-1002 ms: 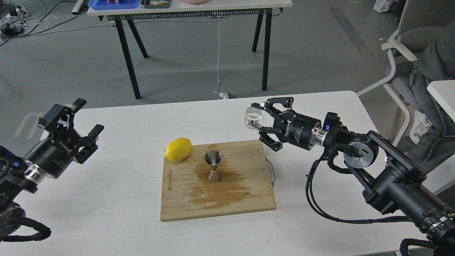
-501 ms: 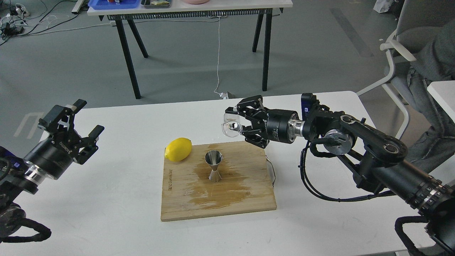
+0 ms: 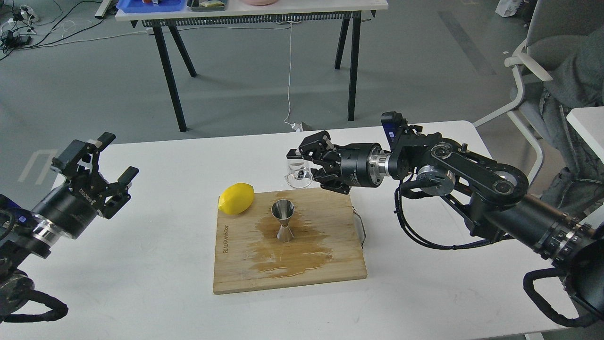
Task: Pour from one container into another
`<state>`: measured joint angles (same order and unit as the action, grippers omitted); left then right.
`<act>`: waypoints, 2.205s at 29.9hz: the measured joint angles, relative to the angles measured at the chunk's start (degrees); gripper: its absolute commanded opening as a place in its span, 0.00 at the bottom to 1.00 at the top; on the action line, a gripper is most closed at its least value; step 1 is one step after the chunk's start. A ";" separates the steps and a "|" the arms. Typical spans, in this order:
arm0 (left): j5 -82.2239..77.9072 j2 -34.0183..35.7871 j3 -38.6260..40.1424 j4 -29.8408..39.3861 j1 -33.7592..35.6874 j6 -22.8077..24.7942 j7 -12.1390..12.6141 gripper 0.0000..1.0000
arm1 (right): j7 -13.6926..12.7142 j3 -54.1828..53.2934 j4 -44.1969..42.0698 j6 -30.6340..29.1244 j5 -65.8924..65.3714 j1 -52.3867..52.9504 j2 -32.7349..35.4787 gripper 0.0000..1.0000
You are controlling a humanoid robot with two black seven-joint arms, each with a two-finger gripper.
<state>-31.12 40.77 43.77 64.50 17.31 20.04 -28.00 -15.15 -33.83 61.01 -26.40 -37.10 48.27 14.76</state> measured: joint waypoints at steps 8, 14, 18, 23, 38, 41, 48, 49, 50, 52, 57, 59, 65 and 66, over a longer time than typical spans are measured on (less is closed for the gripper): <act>0.00 0.01 0.00 0.00 -0.09 0.00 0.00 0.99 | 0.92 3.83 0.07 0.01 -3.34 2.11 0.00 0.36; 0.00 0.01 0.09 -0.04 -0.09 0.00 0.00 0.99 | 1.33 4.67 0.15 0.01 -3.78 3.76 0.00 0.36; 0.00 0.01 0.09 -0.05 -0.08 0.00 0.00 0.99 | 1.34 4.73 0.30 -0.03 -6.11 3.96 -0.02 0.36; 0.00 0.01 0.09 -0.01 -0.01 0.00 0.00 0.99 | 1.64 7.13 0.54 -0.06 -7.70 5.19 -0.08 0.36; 0.01 0.01 0.09 -0.08 0.00 0.00 0.00 0.99 | 2.94 9.40 0.62 -0.07 -10.33 6.84 -0.78 0.36; 0.01 0.01 0.09 -0.08 0.00 0.00 0.00 0.99 | 3.39 10.37 0.61 -0.07 -11.46 7.24 -0.78 0.36; 0.03 0.01 0.09 -0.08 0.00 -0.03 0.00 0.99 | 4.28 12.25 0.60 -0.07 -12.16 8.44 -0.84 0.35; 0.07 0.01 0.09 -0.08 0.00 -0.03 0.00 0.99 | 4.38 12.27 0.60 -0.07 -12.30 8.48 -0.86 0.35; 0.09 0.01 0.09 -0.08 0.00 -0.03 0.00 0.99 | 4.54 12.28 0.60 -0.07 -12.47 8.53 -0.86 0.36; 0.10 0.01 0.11 -0.08 0.00 -0.03 0.00 0.99 | 4.96 12.29 0.60 -0.07 -13.01 8.65 -0.92 0.35; 0.10 0.09 0.17 -0.08 0.00 -0.02 0.00 0.99 | 6.07 12.54 0.53 -0.07 -15.78 9.25 -0.96 0.35; 0.10 0.10 0.17 -0.08 -0.03 0.01 0.00 0.99 | 6.32 12.56 0.51 -0.06 -16.24 9.37 -1.08 0.35; 0.10 0.10 0.11 -0.08 -0.08 0.04 0.00 0.99 | 7.00 12.56 0.39 0.06 -16.42 9.70 -1.89 0.35; 0.10 0.10 0.10 -0.08 -0.08 0.04 0.00 0.99 | 7.16 12.56 0.34 0.08 -16.44 9.78 -1.98 0.35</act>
<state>-31.02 40.87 43.87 64.42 17.23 20.08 -28.00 -7.99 -21.26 61.35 -26.32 -53.55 58.05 12.78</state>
